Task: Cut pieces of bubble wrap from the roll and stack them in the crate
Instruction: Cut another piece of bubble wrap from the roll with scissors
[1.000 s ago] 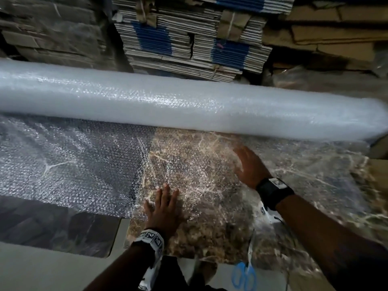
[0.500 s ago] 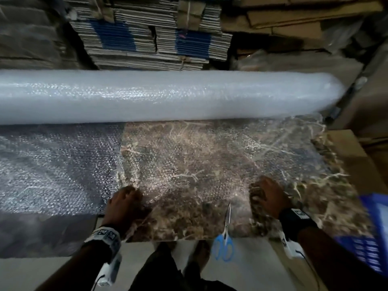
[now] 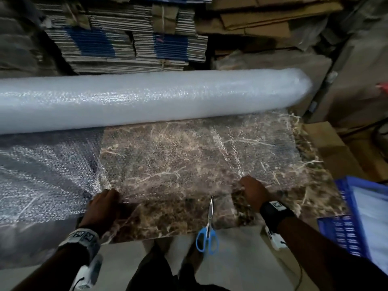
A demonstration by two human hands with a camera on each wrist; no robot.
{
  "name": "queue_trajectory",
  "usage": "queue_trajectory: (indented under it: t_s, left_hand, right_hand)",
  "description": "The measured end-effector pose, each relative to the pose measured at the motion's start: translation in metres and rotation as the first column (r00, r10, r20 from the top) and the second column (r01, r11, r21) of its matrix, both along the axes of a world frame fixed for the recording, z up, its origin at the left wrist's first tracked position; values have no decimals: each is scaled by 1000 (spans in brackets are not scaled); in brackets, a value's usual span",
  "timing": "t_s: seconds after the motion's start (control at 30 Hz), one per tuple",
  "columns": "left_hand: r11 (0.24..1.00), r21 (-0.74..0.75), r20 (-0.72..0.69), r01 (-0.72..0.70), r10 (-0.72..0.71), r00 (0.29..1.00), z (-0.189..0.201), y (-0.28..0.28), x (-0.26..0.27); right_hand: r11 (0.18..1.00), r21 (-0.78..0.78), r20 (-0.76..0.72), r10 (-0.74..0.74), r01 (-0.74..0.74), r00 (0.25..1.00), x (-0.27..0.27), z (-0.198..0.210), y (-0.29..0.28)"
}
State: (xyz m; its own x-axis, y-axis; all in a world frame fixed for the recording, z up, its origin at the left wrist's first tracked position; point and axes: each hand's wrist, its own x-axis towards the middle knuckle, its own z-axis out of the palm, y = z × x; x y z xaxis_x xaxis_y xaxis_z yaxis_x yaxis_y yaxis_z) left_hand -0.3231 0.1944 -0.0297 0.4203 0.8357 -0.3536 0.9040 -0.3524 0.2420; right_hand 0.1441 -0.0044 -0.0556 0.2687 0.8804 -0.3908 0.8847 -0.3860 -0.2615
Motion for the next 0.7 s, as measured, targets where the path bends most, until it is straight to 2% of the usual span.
queue_trajectory:
  t_s: [0.1, 0.2, 0.3, 0.37, 0.57, 0.7]
  left_hand:
    - [995, 99, 36, 7, -11, 999, 4, 0, -2]
    - [988, 148, 50, 34, -42, 998, 6, 1, -1]
    - [985, 167, 41, 48, -56, 998, 8, 0, -1]
    - [984, 168, 27, 59, -64, 998, 6, -3, -4]
    - [990, 122, -7, 68, -68, 998, 1, -15, -13]
    - [996, 87, 6, 37, -37, 999, 4, -28, -12]
  right_hand:
    - [997, -77, -76, -23, 18, 997, -6, 15, -11]
    - [987, -156, -84, -54, 40, 995, -11, 23, -17]
    - [985, -103, -116, -149, 137, 982, -18, 27, -19]
    - [987, -15, -158, -162, 162, 974, -17, 23, -23]
    - [993, 39, -165, -103, 111, 981, -22, 25, -35]
    - [994, -16, -125, -107, 106, 986, -25, 27, -44]
